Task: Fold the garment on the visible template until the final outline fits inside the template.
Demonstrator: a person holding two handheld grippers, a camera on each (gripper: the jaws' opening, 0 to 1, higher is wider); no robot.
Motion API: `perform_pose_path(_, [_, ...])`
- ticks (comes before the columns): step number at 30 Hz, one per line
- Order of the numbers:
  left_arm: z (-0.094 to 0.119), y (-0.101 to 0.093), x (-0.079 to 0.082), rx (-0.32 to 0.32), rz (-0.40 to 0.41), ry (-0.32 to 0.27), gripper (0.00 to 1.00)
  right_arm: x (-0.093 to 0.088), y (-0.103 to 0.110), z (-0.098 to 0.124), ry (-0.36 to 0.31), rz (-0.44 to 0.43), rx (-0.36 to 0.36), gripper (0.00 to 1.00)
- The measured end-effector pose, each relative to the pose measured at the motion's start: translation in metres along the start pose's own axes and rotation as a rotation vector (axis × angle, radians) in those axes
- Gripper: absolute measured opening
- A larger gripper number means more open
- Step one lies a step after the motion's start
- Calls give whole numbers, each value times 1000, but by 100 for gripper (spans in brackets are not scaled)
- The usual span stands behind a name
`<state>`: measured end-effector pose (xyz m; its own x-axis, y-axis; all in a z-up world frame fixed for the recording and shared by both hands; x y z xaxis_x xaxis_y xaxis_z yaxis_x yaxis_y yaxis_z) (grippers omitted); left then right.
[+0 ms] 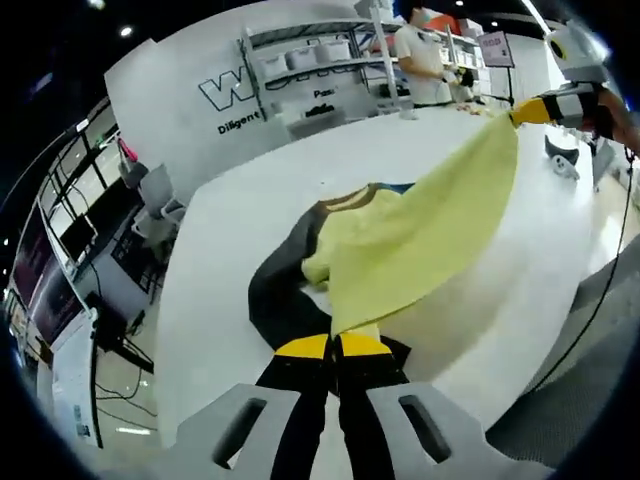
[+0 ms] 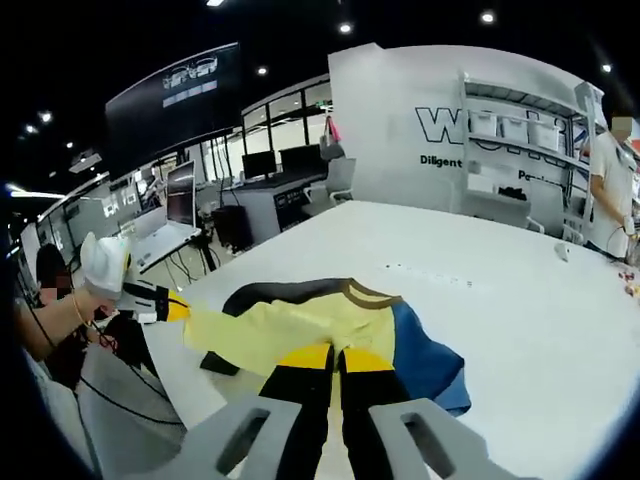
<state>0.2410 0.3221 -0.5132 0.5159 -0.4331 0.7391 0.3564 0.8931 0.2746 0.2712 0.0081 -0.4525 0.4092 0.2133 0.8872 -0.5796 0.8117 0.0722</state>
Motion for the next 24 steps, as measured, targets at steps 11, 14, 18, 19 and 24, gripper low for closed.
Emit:
perform_pose_path(11, [26, -3, 19, -47, -435, 9, 3, -17, 9, 19, 51, 77, 24, 0])
perform_pose_path(14, [30, -13, 17, -86, -517, 13, 3, -24, 10, 22, 69, 79, 28, 0])
perform_pose_path(18, [30, -32, 6, -146, -588, 42, 3, -40, 12, 24, 107, 49, 43, 0])
perform_pose_path(19, [30, -37, 3, -162, -599, 49, 3, -43, 13, 24, 116, 50, 43, 0])
perform_pose_path(24, [22, -55, -16, -177, -528, 101, 3, -65, 16, 23, 172, 51, 60, 0])
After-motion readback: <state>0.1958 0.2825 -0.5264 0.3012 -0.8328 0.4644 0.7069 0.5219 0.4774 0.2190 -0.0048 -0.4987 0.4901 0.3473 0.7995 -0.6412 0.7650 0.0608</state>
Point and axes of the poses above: the point that each gripper's makers call its tool centre point, and the gripper's own axes: z roughly backward along the fingers, y roughly to its left, x roughly out of its top, the point moved 6 cm from there along z, roughly backward along the fingers, and after that the axes turned 1 degree about z, right-handed, at the moved point
